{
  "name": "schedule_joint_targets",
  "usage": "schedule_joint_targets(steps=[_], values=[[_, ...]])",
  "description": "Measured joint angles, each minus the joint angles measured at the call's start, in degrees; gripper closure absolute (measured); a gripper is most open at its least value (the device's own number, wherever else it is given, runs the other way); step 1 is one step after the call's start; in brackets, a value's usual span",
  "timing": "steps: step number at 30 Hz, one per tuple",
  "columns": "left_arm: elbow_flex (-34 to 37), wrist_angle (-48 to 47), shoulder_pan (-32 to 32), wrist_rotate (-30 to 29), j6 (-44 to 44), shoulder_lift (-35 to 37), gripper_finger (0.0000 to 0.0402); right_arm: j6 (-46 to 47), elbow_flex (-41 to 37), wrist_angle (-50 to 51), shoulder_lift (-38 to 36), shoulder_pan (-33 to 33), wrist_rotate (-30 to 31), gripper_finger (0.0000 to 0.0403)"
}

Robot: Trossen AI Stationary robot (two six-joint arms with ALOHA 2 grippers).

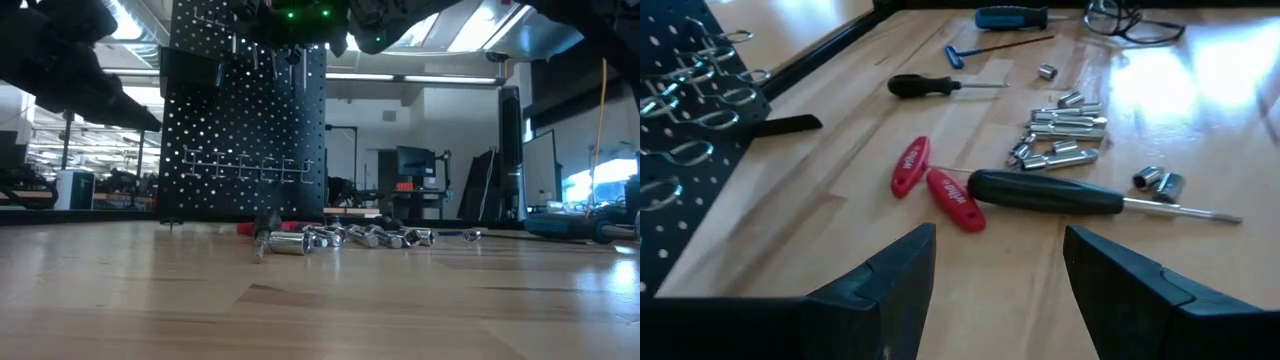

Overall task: Hang tools onto peg board
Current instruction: Hang the nut driver onto the peg board

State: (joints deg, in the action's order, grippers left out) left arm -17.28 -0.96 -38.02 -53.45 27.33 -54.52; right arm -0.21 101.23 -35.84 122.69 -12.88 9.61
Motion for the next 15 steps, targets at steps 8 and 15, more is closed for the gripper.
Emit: schedule_joint_targets(steps=[8,15], values=[[0.0,0.09,1.37,0.04,-0.4,0.01,0.0192,1.59,0.0,0.0,0.0,0.11,-0.16,0.0386],[0.0,0.18,1.37,0.08,0.58,0.02,0.0192,2.97,0.0,-0.69,0.55,0.11,-0.65,0.0386]])
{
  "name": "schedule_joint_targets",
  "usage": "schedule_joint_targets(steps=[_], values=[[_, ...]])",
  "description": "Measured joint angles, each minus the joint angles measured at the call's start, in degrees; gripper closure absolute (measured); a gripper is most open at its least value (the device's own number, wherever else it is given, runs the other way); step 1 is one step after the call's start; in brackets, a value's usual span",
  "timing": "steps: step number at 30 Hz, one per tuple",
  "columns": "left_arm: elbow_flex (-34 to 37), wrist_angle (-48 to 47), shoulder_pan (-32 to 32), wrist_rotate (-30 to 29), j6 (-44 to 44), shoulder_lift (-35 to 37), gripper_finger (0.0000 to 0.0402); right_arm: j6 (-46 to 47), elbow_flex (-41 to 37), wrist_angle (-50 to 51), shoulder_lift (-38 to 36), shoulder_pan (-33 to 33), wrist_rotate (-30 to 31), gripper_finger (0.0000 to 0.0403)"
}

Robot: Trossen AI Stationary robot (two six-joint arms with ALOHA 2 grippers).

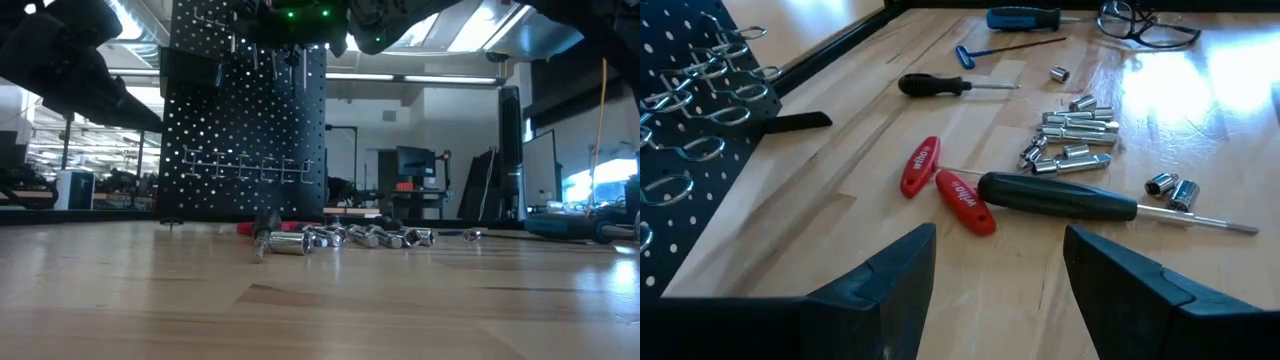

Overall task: Hang tools onto peg board
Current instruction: Hang the nut driver onto the peg board

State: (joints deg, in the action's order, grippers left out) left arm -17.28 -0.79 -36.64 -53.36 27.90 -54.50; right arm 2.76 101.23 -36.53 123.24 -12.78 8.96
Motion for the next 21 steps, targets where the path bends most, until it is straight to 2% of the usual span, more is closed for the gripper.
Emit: schedule_joint_targets(steps=[3,13,21], values=[[0.0,0.05,0.0,0.0,1.07,-0.02,0.0192,-0.18,-0.02,-0.08,0.97,0.4,-1.49,0.0386],[0.0,0.21,-0.11,0.02,3.64,0.0,0.0192,-0.2,-0.04,-1.26,1.47,0.23,2.46,0.0386],[0.0,0.18,-0.11,0.03,3.62,-0.01,0.0192,-0.26,-0.02,-0.44,2.41,-0.42,2.53,0.0386]])
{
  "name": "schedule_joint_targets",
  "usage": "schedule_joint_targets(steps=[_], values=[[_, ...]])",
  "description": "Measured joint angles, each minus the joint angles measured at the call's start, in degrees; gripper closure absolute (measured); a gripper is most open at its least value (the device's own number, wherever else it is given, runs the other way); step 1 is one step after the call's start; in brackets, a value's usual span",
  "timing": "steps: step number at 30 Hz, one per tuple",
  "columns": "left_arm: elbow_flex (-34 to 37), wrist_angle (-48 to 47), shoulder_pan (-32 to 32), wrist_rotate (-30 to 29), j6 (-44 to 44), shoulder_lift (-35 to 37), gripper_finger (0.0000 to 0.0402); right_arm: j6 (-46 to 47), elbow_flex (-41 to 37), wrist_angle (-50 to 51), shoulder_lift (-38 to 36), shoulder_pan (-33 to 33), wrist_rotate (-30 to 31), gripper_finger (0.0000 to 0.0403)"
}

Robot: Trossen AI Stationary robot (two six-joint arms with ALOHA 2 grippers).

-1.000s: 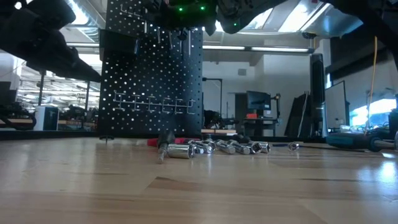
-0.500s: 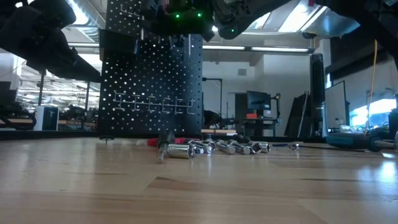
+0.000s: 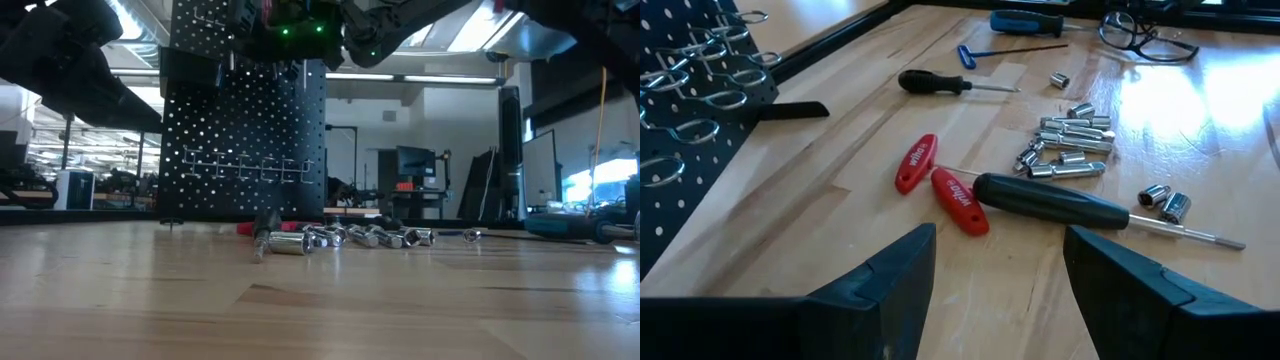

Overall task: Hang tools onto peg board
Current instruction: Hang the nut driver onto the peg board, then put the socket into the black bin on the peg board

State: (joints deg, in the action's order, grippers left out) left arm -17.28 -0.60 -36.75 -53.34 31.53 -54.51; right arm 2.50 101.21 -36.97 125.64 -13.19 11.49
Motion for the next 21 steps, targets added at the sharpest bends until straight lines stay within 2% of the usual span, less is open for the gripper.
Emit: schedule_joint_targets(steps=[7,10,18,21], values=[[0.0,-0.02,0.0,0.0,0.0,0.0,0.0192,0.16,0.0,-0.03,0.04,0.0,0.06,0.0386],[0.0,-0.02,0.0,0.0,0.02,0.01,0.0192,0.15,0.0,0.41,0.04,0.05,0.07,0.0373],[0.0,-0.05,0.0,0.0,0.01,0.0,0.0192,-1.69,0.0,0.85,-0.19,0.85,0.11,0.0268],[0.0,-0.11,0.0,0.33,0.0,0.01,0.0192,-3.91,0.0,2.08,-1.15,1.83,2.41,0.0239]])
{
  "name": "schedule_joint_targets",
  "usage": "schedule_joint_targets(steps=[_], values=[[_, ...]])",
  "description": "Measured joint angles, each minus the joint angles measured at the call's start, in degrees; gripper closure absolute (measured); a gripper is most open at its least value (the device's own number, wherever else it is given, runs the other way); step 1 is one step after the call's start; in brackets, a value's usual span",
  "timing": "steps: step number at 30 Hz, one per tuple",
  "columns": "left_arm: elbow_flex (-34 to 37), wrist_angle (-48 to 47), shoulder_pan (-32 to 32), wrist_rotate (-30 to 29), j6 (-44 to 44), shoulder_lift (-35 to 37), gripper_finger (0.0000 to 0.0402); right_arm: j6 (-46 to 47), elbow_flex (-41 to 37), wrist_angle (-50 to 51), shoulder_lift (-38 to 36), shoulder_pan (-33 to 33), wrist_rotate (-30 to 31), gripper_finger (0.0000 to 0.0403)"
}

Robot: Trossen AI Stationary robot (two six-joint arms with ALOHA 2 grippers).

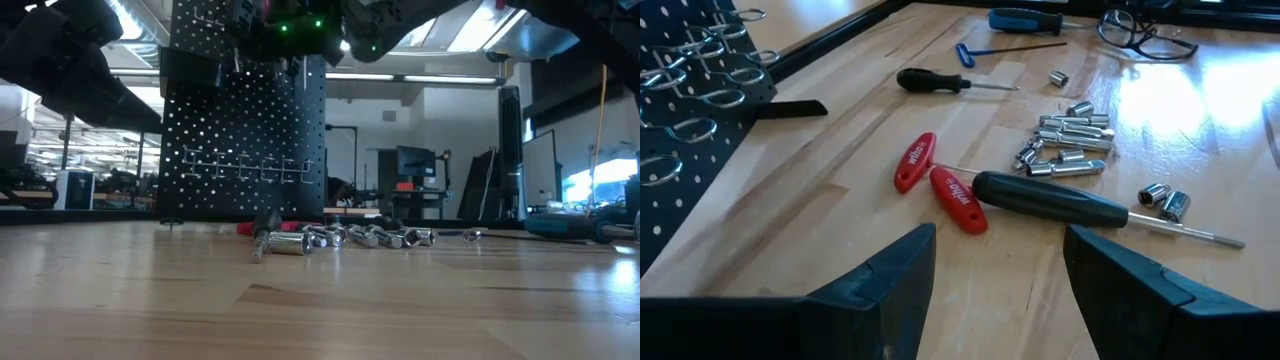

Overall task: Hang tools onto peg board
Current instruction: Put the socket into the black bin on the peg board

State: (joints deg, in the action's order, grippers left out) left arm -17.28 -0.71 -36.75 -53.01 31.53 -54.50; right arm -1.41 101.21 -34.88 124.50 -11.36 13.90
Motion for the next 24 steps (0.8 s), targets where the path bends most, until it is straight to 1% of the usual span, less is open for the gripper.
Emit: schedule_joint_targets(steps=[4,8,12,14,16,17,20,21,24], values=[[0.02,-0.15,0.0,0.11,0.0,-0.01,0.0192,-4.85,0.0,0.95,-1.81,1.73,5.02,0.0217],[0.04,-0.15,0.0,0.11,0.0,-0.01,0.0192,-8.59,0.0,3.61,-3.35,3.48,9.11,0.0213],[0.04,-0.23,0.0,0.11,0.0,0.0,0.0192,-9.66,-0.04,7.68,-5.82,5.27,10.01,0.0213],[0.04,-0.26,0.0,0.11,0.0,0.0,0.0192,-9.66,-0.04,12.07,-8.11,6.36,8.7,0.0213],[0.04,-0.26,0.0,0.11,0.0,0.0,0.0192,-9.62,0.0,18.88,-10.85,7.75,6.46,0.0213],[0.04,-0.24,0.0,0.11,0.0,0.0,0.0192,-9.62,0.0,22.92,-12.24,8.56,4.64,0.0213],[0.04,-0.28,0.0,0.1,0.0,0.0,0.0192,-9.65,0.0,36.52,-16.74,11.15,-4.21,0.0213],[0.04,-0.26,0.0,0.11,0.0,0.0,0.0192,-9.39,0.02,41.28,-18.22,12.16,-6.0,0.0213],[0.04,-0.22,0.0,0.08,-0.04,0.0,0.0192,-7.61,0.04,55.09,-21.59,15.8,-6.3,0.0213]])
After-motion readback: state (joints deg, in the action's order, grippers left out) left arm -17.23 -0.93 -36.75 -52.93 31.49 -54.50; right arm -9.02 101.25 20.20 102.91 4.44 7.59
